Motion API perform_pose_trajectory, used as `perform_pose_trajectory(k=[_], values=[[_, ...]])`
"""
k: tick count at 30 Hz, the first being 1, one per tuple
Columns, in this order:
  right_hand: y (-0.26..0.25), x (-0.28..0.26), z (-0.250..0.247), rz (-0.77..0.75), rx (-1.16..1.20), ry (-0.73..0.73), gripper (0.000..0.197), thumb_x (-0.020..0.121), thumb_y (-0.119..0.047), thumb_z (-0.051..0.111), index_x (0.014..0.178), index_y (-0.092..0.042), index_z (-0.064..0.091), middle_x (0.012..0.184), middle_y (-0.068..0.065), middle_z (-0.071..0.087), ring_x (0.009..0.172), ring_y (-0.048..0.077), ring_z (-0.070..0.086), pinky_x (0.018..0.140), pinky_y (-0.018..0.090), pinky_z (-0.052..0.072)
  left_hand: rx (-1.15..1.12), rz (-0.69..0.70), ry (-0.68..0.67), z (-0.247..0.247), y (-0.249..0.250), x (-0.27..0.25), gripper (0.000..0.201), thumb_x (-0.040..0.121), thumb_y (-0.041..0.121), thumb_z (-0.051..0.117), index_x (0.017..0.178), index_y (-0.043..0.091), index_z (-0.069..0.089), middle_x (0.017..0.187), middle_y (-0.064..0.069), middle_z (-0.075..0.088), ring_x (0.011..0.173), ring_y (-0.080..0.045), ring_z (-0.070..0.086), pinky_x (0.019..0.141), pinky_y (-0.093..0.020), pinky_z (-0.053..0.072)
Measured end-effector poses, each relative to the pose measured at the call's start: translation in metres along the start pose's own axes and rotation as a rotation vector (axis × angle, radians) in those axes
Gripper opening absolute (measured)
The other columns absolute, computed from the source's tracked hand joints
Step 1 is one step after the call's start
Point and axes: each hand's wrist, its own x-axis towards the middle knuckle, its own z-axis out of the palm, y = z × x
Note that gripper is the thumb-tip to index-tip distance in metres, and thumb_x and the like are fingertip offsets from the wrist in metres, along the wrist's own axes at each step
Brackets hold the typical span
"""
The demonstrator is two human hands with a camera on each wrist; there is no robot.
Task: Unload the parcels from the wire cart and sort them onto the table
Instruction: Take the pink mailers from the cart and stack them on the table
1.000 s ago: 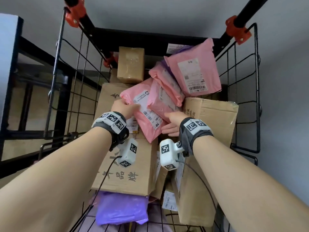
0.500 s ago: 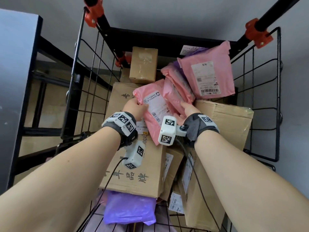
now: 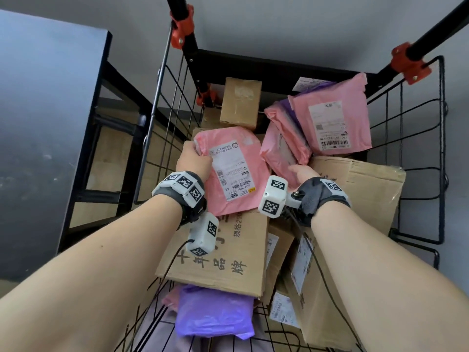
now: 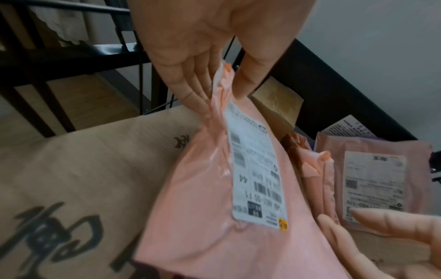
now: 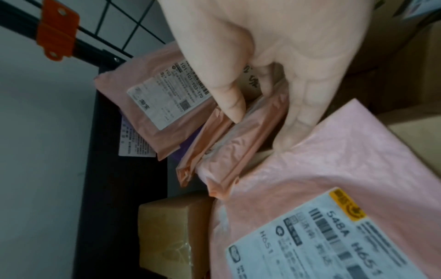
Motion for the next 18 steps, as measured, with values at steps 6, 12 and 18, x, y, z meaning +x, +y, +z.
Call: perform_pose_trajectory(k=[6,12,18], values=[[0.014,-0.004,0.001,-0.011,0.134,-0.113,0.021,0.094,-0.016,0.055,0.103,0.002,0.054,0.093,0.018,0.06,0.084,0.029,0.062,0.069,0.033,0.057,0.141,-0.054,-0.024,-0.011,-0.011,0.009,0.069,0.084,0.013,0.056,0.145,0.016,0.023,0.126,-0.013,0.052,0.103,-0.032,0.06,0.084,-0.039,0.052],[-0.007,0.01,0.002,-0.061,-0.042,0.017,0.053,0.101,-0.04,0.035,0.14,-0.003,0.037,0.141,0.015,0.045,0.127,0.027,0.047,0.085,0.027,0.051,0.268,0.166,-0.079,0.002,-0.003,0.015,0.045,0.08,0.008,0.062,0.121,0.024,0.056,0.128,-0.007,0.044,0.114,-0.026,0.05,0.092,-0.033,0.046],[-0.012,0.016,-0.016,-0.186,-0.131,-0.039,0.044,0.102,-0.011,0.033,0.144,-0.001,0.029,0.129,0.01,0.052,0.074,0.011,0.052,0.036,0.007,0.039,0.692,0.561,-0.384,0.033,0.028,0.009,0.059,0.08,-0.003,0.056,0.13,0.029,0.052,0.142,0.004,0.037,0.131,-0.02,0.038,0.103,-0.029,0.037]])
